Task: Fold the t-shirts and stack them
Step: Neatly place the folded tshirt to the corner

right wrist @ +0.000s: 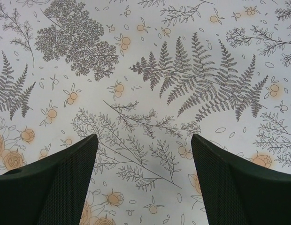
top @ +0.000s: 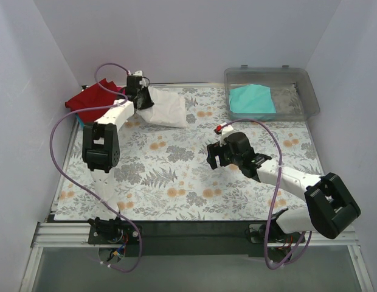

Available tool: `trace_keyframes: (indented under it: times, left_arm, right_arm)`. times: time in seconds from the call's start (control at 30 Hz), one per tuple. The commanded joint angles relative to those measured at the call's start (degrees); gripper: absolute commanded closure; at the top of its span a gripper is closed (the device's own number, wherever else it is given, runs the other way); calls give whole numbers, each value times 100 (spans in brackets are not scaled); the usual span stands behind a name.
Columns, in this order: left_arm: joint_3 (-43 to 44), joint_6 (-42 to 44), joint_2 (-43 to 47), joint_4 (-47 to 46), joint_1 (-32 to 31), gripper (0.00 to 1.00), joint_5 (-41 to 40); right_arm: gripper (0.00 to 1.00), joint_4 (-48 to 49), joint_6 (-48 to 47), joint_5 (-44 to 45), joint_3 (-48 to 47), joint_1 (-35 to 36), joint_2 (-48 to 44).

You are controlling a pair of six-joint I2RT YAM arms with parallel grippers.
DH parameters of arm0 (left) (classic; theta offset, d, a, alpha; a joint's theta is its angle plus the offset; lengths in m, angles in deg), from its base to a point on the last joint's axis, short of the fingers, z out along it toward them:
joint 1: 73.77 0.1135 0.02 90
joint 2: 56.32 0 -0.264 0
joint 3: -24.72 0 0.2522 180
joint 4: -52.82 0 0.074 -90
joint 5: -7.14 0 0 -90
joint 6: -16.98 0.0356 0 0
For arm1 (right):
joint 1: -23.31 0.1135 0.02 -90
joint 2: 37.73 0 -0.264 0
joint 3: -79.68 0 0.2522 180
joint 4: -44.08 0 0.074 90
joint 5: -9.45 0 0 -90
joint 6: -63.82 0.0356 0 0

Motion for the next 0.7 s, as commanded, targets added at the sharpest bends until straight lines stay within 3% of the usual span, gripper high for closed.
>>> trace_keyframes:
  times: [0.0,0.27,0.67]
  left_arm:
    - [890,408,8,433,333,100,230]
    - [2472,461,-476,1179,896,100,555]
    - [3159,145,-380,1426,1828,100,476]
  right_arm:
    - [27,273,-78,-44,66,12,-176]
    - [27,325,-87,-26,110,12,-194]
    - [27,448,-87,-193,119,12,-53]
